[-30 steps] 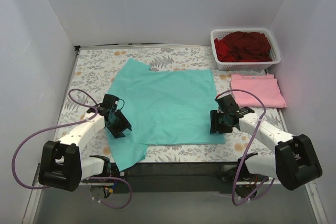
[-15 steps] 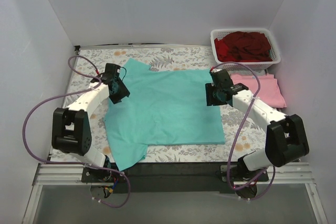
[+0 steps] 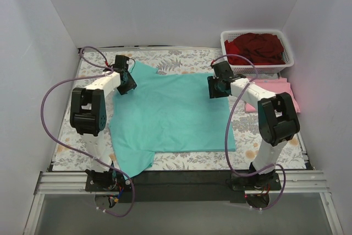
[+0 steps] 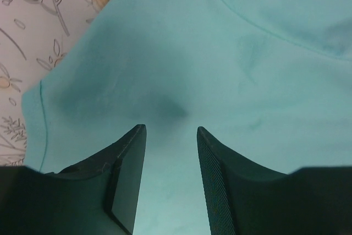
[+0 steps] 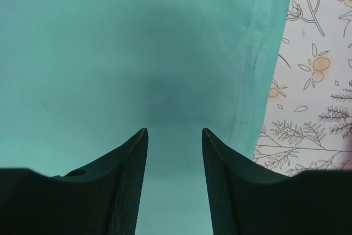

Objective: Fold and stack the t-shirts
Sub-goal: Flatten the tshirt out

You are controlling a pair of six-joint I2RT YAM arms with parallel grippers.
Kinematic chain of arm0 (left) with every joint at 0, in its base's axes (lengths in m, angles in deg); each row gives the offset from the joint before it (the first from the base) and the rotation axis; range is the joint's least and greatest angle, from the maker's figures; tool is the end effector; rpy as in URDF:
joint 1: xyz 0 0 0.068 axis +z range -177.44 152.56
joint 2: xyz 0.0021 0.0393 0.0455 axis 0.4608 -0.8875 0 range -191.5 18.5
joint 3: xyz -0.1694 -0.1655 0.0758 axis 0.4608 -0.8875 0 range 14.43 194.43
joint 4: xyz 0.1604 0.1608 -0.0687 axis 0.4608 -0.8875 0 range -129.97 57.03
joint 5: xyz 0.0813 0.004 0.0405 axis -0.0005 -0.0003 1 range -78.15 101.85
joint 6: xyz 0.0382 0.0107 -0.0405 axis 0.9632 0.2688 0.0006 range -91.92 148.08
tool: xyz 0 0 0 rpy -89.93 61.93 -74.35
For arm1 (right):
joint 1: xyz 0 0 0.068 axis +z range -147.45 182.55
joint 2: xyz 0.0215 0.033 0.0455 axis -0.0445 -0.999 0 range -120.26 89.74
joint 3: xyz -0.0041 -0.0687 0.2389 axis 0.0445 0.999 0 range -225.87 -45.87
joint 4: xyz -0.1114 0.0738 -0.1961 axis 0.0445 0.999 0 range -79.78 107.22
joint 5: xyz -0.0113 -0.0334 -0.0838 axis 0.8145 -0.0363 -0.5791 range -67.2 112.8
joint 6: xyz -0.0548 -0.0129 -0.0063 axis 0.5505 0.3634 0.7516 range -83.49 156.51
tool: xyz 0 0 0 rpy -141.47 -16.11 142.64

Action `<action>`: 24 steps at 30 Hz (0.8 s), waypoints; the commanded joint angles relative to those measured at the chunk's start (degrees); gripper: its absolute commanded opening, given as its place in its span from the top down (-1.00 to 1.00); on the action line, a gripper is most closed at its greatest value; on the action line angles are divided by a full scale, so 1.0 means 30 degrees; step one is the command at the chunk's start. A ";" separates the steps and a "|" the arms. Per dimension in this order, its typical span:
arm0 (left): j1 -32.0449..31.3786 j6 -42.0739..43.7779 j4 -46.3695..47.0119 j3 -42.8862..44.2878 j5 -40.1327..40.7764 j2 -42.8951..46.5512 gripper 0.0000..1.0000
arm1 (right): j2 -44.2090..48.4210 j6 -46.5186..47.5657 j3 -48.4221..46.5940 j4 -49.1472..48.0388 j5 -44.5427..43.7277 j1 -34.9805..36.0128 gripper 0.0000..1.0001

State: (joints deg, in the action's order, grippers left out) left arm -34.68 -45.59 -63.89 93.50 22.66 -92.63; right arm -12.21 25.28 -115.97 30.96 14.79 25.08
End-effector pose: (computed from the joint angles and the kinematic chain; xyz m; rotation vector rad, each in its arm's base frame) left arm 0.3728 -0.0399 0.1703 -1.5044 2.1877 -0.2227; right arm 0.3310 0.1313 0.1927 -0.1854 2.4706 0.0775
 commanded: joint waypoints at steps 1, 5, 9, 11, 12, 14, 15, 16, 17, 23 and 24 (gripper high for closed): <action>0.0276 0.0094 0.0521 0.1239 0.0207 -0.0600 0.18 | -0.0789 0.0577 -0.1209 -0.0933 0.0383 -0.0446 -0.01; 0.0335 0.0005 0.0403 0.1768 0.0205 -0.1802 0.18 | -0.2136 0.0606 -0.1533 -0.1168 0.1028 -0.0944 0.01; 0.0452 0.0005 0.0374 0.2003 0.0206 -0.2652 0.19 | -0.3133 0.0723 -0.1709 -0.1432 0.1352 -0.1559 0.01; 0.0569 0.0005 0.0374 0.2178 0.0118 -0.3090 0.19 | -0.3717 0.0753 -0.1913 -0.1548 0.1439 -0.1765 0.00; 0.0598 -0.0024 0.0374 0.2237 0.0147 -0.3209 0.19 | -0.3924 0.0782 -0.2030 -0.1607 0.1527 -0.2027 0.01; 0.0744 -0.0053 0.0374 0.2529 0.0060 -0.3792 0.18 | -0.4683 0.0811 -0.2643 -0.1695 0.1586 -0.2204 0.00; 0.0803 -0.0024 0.0345 0.2908 0.0030 -0.3999 0.18 | -0.4949 0.0840 -0.2937 -0.1696 0.1644 -0.2408 0.00; 0.0862 -0.0082 0.0316 0.3173 -0.0086 -0.4262 0.18 | -0.5213 0.0841 -0.3259 -0.1696 0.1645 -0.2497 0.01; 0.0949 -0.0111 0.0315 0.3436 -0.0145 -0.4468 0.19 | -0.5766 0.0870 -0.3581 -0.1725 0.1616 -0.2527 0.01; 0.1155 -0.0024 -0.0095 0.6218 -0.0496 -0.6489 0.18 | -0.7760 0.1221 -0.6685 -0.1696 0.1469 -0.2820 0.00; 0.1184 0.0005 -0.0153 0.6599 -0.0555 -0.6723 0.18 | -0.7996 0.1309 -0.7096 -0.1725 0.1527 -0.2849 0.00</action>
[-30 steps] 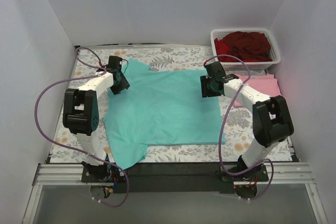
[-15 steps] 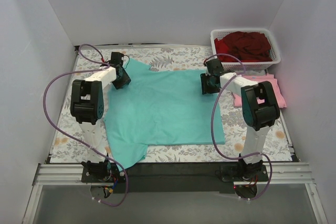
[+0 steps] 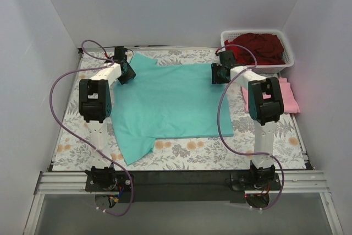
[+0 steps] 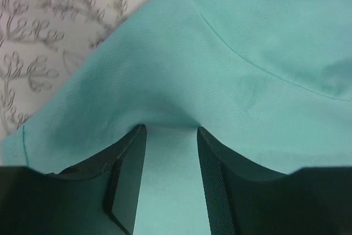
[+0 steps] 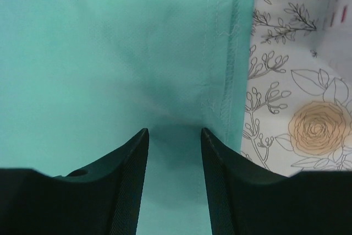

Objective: Fold and stack the t-shirts
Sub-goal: Flatten the tshirt out

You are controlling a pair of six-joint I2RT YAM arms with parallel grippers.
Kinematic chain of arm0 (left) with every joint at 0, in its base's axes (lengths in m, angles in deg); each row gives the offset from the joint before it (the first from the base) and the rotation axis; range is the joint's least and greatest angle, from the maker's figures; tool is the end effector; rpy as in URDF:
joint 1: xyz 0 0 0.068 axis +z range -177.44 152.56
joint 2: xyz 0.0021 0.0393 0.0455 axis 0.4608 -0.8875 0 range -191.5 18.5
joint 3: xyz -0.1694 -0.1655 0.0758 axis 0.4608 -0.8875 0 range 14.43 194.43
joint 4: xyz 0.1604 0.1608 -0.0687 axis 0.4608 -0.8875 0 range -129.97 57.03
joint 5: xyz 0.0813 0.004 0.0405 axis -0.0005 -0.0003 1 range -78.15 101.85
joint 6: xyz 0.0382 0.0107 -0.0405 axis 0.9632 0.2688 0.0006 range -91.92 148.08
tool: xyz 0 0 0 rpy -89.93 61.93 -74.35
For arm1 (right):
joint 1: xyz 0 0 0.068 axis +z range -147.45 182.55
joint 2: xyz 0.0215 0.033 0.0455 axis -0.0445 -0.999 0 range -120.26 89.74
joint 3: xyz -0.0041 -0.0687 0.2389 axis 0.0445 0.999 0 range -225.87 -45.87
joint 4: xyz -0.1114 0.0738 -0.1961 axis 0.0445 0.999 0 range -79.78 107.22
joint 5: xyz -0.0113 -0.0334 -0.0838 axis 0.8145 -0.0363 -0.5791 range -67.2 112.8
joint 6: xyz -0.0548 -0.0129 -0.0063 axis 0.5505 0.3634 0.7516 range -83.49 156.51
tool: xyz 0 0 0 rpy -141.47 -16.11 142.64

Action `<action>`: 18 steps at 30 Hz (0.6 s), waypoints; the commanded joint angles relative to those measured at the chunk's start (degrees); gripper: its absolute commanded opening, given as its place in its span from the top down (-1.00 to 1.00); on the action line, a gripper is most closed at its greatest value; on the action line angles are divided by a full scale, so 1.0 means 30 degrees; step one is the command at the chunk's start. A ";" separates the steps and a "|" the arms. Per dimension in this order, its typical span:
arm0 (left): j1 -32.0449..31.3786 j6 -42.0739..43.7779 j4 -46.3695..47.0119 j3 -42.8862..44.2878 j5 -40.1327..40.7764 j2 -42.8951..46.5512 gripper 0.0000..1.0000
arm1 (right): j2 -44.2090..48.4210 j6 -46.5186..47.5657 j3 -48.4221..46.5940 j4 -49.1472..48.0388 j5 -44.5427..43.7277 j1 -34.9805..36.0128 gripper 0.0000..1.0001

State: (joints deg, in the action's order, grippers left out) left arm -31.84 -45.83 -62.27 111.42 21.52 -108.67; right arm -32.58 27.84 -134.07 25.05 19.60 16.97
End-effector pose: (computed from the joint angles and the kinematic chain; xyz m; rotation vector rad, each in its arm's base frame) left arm 0.4404 -0.0272 0.1482 -1.5379 2.1109 -0.2785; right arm 0.4241 0.1068 0.1566 -0.0964 2.4246 0.1153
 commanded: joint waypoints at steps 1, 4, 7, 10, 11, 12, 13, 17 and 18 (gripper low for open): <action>0.0209 0.0202 -0.0751 0.1470 -0.0235 -0.1755 0.17 | -0.1353 0.0544 -0.1880 0.0358 0.0041 -0.0147 0.00; 0.0237 0.0465 -0.1131 0.2878 -0.0411 -0.1935 0.15 | -0.1297 0.0720 -0.2909 0.0564 0.0596 -0.0147 0.00; 0.0208 0.0583 -0.1161 0.3120 -0.0703 -0.0916 0.13 | 0.0132 0.0808 -0.2856 0.0681 0.1472 -0.0117 -0.01; 0.0208 0.0467 -0.0928 0.2419 -0.1055 0.0580 0.10 | 0.1742 0.0838 -0.2242 0.0915 0.1915 -0.0030 -0.02; 0.0150 0.0495 -0.0898 0.1575 -0.1143 0.1861 0.10 | 0.2215 0.0809 -0.1543 0.1032 0.1975 0.0087 -0.02; 0.0121 0.0467 -0.0811 0.1102 -0.1202 0.2483 0.09 | 0.2683 0.0751 -0.1159 0.1091 0.2063 0.0117 -0.02; 0.0033 0.0525 -0.0839 0.0547 -0.1173 0.3214 0.08 | 0.3645 0.0692 -0.0720 0.1208 0.2237 0.0204 -0.02; -0.0289 0.0351 -0.1394 -0.3603 -0.0765 0.7747 0.07 | 0.6374 0.0341 0.2669 0.1997 0.2445 0.0731 -0.02; -0.0348 0.0233 -0.1628 -0.4402 -0.0473 0.8488 0.07 | 0.6931 0.0253 0.3349 0.2116 0.2502 0.0848 -0.01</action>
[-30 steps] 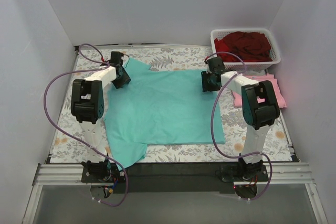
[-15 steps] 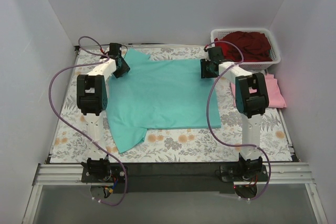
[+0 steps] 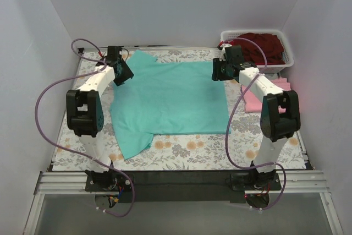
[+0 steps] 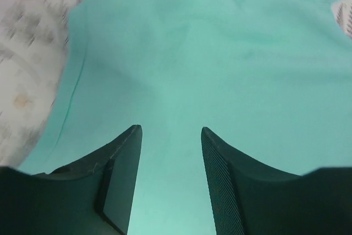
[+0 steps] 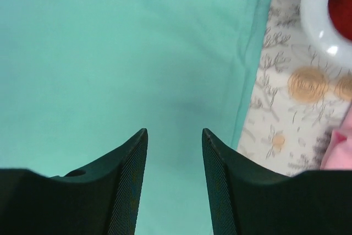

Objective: Fold and stack the t-shirts
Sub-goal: Flatten the tshirt out

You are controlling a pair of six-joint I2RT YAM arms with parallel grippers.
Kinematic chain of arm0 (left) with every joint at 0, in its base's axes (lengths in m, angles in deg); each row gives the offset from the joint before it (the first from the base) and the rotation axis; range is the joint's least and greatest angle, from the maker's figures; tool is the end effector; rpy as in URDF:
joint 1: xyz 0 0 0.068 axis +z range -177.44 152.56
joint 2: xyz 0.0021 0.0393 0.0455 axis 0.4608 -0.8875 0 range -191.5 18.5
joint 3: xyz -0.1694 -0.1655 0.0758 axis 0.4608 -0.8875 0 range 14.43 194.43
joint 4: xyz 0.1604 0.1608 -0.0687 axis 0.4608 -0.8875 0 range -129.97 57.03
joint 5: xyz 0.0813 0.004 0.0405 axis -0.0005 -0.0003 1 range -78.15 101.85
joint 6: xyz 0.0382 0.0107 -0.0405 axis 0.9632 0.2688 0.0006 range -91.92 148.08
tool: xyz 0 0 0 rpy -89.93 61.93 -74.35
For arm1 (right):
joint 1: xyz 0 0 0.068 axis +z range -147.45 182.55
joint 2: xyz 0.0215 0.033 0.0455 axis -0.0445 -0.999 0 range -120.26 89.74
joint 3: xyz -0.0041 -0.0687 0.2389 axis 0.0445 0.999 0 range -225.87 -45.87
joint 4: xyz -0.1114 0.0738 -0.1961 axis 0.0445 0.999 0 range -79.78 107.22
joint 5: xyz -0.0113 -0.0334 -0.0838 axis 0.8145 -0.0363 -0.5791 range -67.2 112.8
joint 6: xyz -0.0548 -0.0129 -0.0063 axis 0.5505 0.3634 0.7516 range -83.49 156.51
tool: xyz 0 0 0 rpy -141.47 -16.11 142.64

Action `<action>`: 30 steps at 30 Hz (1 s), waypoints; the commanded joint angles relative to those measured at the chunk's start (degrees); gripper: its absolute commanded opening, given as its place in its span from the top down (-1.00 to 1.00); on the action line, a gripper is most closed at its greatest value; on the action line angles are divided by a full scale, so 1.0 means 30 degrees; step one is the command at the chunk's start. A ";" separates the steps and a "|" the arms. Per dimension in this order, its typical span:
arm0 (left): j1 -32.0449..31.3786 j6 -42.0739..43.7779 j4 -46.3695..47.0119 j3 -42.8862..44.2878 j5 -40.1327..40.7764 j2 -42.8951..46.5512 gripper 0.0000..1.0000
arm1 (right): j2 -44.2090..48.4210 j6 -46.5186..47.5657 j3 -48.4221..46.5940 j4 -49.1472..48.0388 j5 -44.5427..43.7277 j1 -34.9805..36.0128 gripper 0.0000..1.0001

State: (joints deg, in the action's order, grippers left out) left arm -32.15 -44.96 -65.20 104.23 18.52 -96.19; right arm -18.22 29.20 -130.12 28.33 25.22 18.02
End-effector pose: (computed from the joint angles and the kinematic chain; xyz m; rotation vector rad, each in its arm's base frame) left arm 0.4042 -0.0287 0.1976 -1.4972 2.1265 -0.3636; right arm 0.3880 0.1091 0.2319 -0.1864 2.3054 0.2520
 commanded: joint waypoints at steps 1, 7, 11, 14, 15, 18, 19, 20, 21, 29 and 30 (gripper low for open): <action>-0.0246 -0.0291 -0.1321 -0.2796 0.0760 0.5089 0.07 | 0.3368 -0.0374 0.2734 0.1140 0.0775 0.0587 -0.01; -0.0217 -0.1698 -0.3141 -0.9644 0.1961 1.1059 0.14 | 0.8028 -0.0903 0.8704 0.1521 0.1509 0.1524 0.02; -0.0071 -0.2431 -0.3817 -1.2584 0.2841 1.3559 0.22 | 1.0261 -0.0932 1.0998 0.2137 0.1685 0.2081 0.02; 0.0718 -0.3250 -0.3935 -1.4344 0.2873 1.4587 0.22 | 1.1843 -0.0961 1.2285 0.2429 0.1714 0.2140 0.02; 0.0894 -0.3253 -0.3877 -1.4608 0.2263 1.4676 0.22 | 1.2195 -0.1048 1.2552 0.2489 0.1714 0.2140 0.02; 0.1072 -0.3662 -0.3905 -1.5312 0.1849 1.4648 0.22 | 1.3339 -0.1137 1.3257 0.2577 0.1714 0.2170 0.02; 0.1072 -0.3692 -0.3819 -1.5459 0.1702 1.4589 0.22 | 1.3718 -0.1166 1.3374 0.2577 0.1743 0.2170 0.02; 0.1072 -0.3692 -0.3760 -1.5576 0.1555 1.4531 0.22 | 1.3867 -0.1195 1.3462 0.2606 0.1744 0.2170 0.02; 0.1072 -0.3721 -0.3701 -1.5752 0.1438 1.4298 0.21 | 1.3984 -0.1196 1.3579 0.2606 0.1744 0.2170 0.02; 0.1101 -0.4306 -0.3759 -1.6280 0.2313 1.3593 0.20 | 1.4864 -0.1195 1.4137 0.2753 0.1305 0.2198 0.01; 0.1101 -0.4278 -0.3701 -1.6339 0.2518 1.3593 0.20 | 1.4893 -0.1196 1.4224 0.2753 0.1275 0.2199 0.02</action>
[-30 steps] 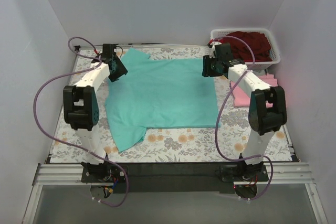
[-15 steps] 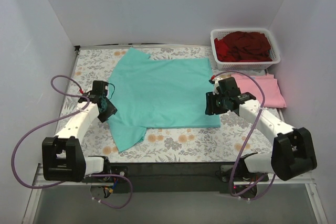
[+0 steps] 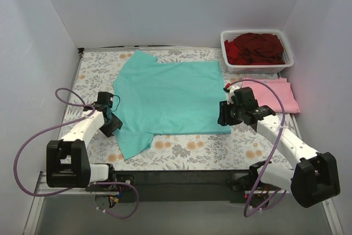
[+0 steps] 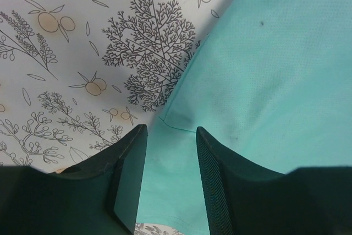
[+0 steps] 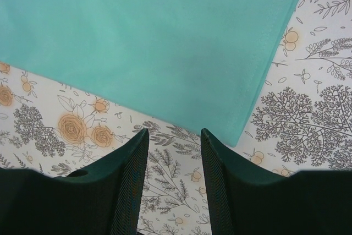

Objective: Fold and stack the t-shirts
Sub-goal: Flatten the tshirt out

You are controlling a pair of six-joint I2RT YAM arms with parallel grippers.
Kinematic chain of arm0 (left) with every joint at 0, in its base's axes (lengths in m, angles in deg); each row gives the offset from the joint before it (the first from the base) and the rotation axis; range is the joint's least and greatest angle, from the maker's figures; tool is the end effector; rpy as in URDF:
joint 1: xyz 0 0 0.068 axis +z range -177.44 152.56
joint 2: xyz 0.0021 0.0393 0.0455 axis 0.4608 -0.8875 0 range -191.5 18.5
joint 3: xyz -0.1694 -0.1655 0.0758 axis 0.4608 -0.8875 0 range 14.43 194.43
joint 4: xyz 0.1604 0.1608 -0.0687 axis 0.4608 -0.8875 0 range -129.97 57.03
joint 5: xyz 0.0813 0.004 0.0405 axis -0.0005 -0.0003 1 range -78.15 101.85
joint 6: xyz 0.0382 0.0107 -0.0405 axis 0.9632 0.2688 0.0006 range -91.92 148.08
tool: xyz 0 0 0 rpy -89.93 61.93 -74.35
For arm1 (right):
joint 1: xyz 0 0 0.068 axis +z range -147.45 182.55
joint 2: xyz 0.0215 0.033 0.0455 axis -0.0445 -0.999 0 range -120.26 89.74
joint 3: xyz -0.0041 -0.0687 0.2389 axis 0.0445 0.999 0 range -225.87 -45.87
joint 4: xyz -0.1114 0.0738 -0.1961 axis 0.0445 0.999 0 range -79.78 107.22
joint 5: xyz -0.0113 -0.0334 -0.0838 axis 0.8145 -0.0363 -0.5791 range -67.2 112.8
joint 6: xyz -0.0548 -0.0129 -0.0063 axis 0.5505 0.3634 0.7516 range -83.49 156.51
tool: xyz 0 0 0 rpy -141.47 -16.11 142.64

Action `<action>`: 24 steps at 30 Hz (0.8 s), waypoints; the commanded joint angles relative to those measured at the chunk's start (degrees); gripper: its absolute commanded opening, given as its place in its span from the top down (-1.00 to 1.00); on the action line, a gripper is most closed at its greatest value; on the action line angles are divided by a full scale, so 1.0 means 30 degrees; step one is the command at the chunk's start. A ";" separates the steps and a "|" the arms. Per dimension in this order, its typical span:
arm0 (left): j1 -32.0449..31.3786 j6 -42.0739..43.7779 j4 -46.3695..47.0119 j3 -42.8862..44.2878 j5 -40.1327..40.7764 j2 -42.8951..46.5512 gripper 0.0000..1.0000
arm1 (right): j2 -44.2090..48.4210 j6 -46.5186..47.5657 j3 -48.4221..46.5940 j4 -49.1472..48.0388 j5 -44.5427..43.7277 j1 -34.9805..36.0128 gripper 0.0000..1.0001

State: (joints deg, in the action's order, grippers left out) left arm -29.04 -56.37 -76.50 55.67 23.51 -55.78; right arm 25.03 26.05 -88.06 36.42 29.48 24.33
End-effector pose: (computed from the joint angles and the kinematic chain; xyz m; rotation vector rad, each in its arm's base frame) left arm 0.1978 0.0025 0.1646 -1.8994 2.1013 -0.0161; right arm 0.2008 0.0852 0.2159 -0.2955 2.4346 0.3938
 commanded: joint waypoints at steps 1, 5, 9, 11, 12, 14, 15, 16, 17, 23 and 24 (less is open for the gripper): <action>0.0067 -0.0446 0.0153 -0.0151 0.1033 0.0151 0.20 | 0.0591 -0.0205 0.0382 0.0028 -0.0175 0.0064 0.02; 0.0067 -0.0125 0.0358 -0.0209 0.1883 -0.0405 0.20 | 0.0563 -0.0322 0.0588 -0.0001 -0.0175 0.0064 0.02; 0.0067 0.0432 0.0856 -0.0413 0.2207 -0.0961 0.21 | 0.0534 -0.0439 0.0647 -0.0001 -0.0233 0.0064 0.01; 0.0067 0.0579 0.1120 -0.0589 0.2062 -0.1253 0.22 | 0.0446 -0.0411 0.0647 0.0028 -0.0292 0.0064 0.01; 0.0067 0.0638 0.1237 -0.0677 0.1741 -0.1313 0.23 | 0.0417 -0.0439 0.0647 -0.0001 -0.0292 0.0064 0.01; 0.0067 0.0726 0.1647 -0.0882 0.1563 -0.1372 0.24 | 0.0359 -0.0440 0.0647 0.0028 -0.0380 0.0064 0.02; 0.0067 0.0755 0.1735 -0.1057 0.1330 -0.1431 0.26 | 0.0358 -0.0469 0.0618 0.0057 -0.0467 0.0064 0.01; 0.0067 0.0785 0.1852 -0.1117 0.1241 -0.1547 0.28 | 0.0387 -0.0498 0.0618 0.0057 -0.0700 0.0093 0.01; 0.0067 0.0814 0.1882 -0.1233 0.1182 -0.1606 0.31 | 0.0388 -0.0527 0.0618 0.0115 -0.0847 0.0064 0.01; 0.0067 0.0989 0.2380 -0.1469 0.0625 -0.1782 0.62 | 0.0242 -0.1461 0.0413 0.1637 -0.4333 0.0035 0.01; 0.0067 0.1048 0.2467 -0.1411 0.0567 -0.1812 0.67 | 0.0125 -0.1726 0.0442 0.1871 -0.4538 0.0006 -0.09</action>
State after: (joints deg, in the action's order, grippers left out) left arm -29.04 -53.68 -71.38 53.79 26.74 -59.78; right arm 25.64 23.38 -86.29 38.76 21.96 24.33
